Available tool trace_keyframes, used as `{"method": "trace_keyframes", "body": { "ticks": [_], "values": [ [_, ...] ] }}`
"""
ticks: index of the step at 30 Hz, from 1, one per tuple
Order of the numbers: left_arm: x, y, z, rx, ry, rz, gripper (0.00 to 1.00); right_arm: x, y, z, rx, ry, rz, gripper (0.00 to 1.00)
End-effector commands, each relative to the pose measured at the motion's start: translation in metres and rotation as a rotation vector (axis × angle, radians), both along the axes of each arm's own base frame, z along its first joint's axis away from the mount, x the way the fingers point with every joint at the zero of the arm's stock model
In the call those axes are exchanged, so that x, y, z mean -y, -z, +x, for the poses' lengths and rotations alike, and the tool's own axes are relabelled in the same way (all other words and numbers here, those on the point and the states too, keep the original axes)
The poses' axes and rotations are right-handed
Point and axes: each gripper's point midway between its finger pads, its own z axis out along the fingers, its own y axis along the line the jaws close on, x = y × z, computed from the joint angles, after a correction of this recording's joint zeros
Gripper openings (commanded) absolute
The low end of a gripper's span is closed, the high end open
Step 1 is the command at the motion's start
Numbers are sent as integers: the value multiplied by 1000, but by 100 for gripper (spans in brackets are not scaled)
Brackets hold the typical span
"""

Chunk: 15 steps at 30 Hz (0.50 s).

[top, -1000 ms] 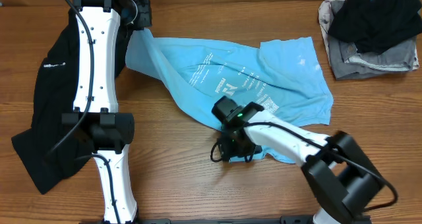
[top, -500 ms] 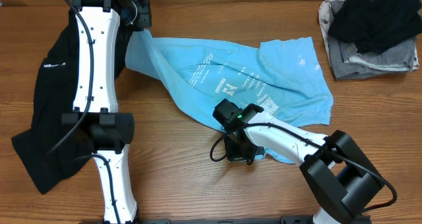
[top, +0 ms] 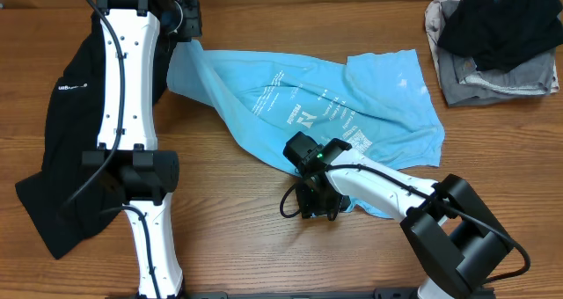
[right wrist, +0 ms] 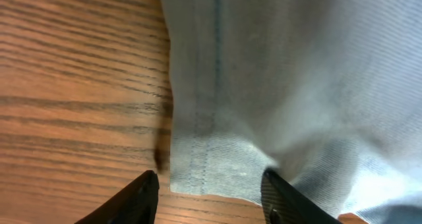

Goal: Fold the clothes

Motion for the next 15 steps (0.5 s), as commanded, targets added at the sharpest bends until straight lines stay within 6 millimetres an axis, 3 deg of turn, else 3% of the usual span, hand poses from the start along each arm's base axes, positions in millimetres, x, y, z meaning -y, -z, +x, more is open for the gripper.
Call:
{"method": "trace_keyframes", "body": {
  "ticks": [1,5,8,15],
  "values": [
    [-5,5,1,-11,4,8,4,4,7,-8,-12,-33,-15,56],
    [-6,5,1,-11,4,8,4,3,8,-13,-17,-49,-23,57],
    [-5,5,1,-12,7,9,4,7,10,-15,-20,-47,-39,51],
    [-6,5,0,-13,7,9,4,25,17,-18,-1,25,-124,4]
  ]
}}
